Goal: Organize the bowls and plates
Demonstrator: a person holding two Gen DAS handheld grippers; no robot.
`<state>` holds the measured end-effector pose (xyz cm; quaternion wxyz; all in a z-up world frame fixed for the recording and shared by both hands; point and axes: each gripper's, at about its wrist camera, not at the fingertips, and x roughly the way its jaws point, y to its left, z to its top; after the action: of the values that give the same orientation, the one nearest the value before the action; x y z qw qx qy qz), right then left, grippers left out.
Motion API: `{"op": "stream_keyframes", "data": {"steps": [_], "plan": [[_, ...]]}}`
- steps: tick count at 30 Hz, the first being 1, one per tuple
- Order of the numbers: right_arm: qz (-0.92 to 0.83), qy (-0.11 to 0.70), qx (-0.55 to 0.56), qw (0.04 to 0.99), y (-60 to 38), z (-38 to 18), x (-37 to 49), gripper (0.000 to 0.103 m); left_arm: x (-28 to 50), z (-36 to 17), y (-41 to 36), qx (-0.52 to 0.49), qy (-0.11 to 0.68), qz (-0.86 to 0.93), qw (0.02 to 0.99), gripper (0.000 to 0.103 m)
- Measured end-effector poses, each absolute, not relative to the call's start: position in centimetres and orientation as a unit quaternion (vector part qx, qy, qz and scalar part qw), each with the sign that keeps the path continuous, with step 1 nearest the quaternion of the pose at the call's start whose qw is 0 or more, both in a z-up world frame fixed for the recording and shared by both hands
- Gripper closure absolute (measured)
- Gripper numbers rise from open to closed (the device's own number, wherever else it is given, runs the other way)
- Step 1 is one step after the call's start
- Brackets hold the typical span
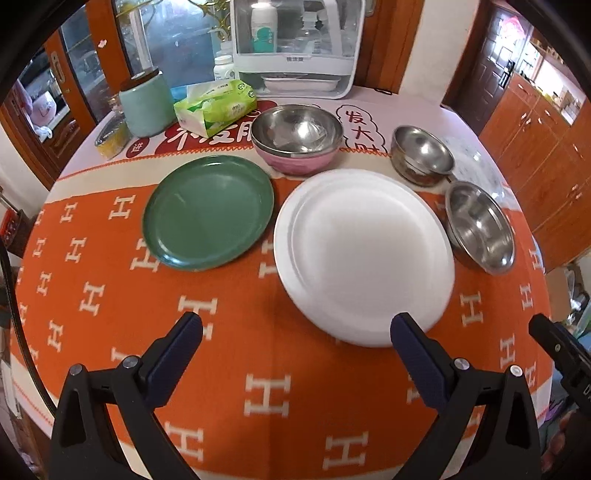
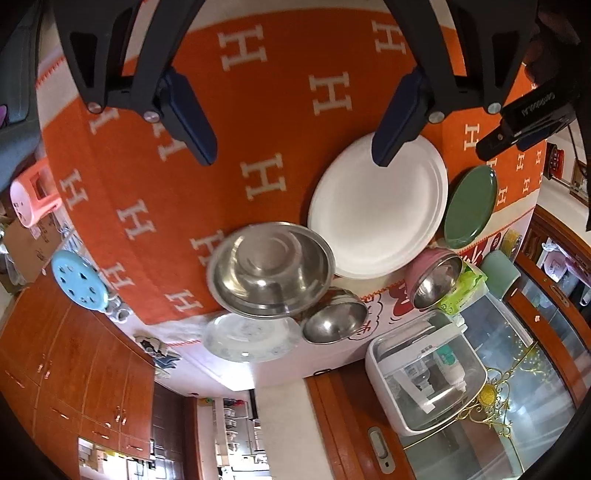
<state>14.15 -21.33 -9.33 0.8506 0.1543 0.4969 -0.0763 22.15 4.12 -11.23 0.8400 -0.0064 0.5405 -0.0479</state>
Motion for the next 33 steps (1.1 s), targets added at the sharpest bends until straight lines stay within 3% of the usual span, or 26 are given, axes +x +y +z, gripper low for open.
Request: {"op": "stream_keyframes", "data": {"steps": [33], "plan": [[0.04,0.478,0.119,0.869,-19.8,-19.5,21.7,0.049,28.7,-20.9,4.9,-0.075,0.527,-0.079,0.843,0.005]]}}
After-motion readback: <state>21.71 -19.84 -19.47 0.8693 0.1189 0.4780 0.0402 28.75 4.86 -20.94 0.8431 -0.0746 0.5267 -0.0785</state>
